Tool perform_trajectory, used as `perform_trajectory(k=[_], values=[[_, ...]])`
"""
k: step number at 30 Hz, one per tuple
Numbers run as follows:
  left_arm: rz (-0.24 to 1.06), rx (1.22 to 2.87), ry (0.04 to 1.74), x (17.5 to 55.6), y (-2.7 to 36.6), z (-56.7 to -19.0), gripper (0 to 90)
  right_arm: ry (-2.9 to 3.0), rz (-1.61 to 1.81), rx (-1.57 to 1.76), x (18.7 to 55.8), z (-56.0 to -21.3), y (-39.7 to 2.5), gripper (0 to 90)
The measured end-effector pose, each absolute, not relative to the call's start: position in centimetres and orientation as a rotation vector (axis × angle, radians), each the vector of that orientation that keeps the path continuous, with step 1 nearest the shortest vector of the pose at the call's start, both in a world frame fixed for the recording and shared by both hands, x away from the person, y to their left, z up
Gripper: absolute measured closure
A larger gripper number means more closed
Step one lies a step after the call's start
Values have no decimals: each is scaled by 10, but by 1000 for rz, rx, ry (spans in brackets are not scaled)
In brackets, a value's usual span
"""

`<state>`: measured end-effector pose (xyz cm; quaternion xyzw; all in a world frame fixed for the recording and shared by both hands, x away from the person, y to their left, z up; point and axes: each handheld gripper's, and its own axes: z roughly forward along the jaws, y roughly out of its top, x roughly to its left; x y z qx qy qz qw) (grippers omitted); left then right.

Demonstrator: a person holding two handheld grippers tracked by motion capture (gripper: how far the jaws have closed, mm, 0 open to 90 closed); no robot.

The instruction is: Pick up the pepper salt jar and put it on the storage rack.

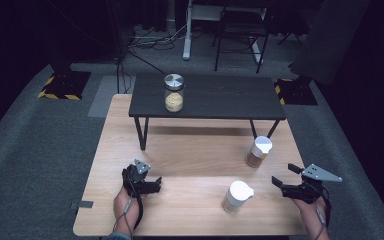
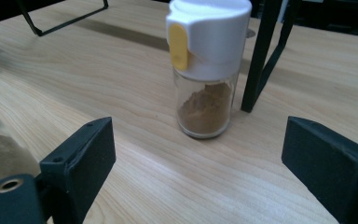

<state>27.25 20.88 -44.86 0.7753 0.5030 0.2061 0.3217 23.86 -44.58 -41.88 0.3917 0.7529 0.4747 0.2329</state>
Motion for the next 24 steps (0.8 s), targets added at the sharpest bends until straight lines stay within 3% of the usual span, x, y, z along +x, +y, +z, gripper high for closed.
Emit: perform_trajectory(k=[24], values=[[540, 2036, 1321, 273, 209, -449, 75, 2117, 1466, 903, 222, -396, -420, 95]])
